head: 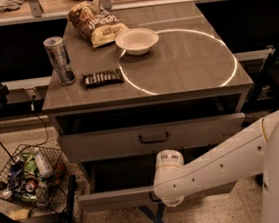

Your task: Open middle drawer

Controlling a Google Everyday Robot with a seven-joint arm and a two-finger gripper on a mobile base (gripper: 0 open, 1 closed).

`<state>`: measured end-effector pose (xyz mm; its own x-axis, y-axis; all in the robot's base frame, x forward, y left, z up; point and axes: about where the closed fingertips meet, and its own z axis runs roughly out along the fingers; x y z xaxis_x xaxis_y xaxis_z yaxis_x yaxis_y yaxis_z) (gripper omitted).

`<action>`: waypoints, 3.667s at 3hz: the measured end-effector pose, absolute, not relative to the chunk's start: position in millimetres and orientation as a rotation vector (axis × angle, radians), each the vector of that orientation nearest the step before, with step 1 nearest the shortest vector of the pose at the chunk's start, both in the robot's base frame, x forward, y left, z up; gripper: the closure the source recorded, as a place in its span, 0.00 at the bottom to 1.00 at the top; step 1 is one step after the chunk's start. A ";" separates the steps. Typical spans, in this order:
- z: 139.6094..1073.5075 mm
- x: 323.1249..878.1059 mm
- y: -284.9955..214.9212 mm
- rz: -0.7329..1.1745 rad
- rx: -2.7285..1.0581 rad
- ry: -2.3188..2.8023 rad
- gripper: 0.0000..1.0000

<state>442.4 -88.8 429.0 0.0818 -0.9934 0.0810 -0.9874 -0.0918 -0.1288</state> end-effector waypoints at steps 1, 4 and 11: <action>429.2 442.4 -88.8 -0.228 -2.281 2.089 1.00; 429.1 442.3 -88.9 -0.228 -2.281 2.090 0.58; 561.7 453.1 -146.5 -0.521 -2.160 1.940 1.00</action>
Offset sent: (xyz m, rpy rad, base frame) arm 0.0000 0.0000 0.0002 0.0000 0.0001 0.0000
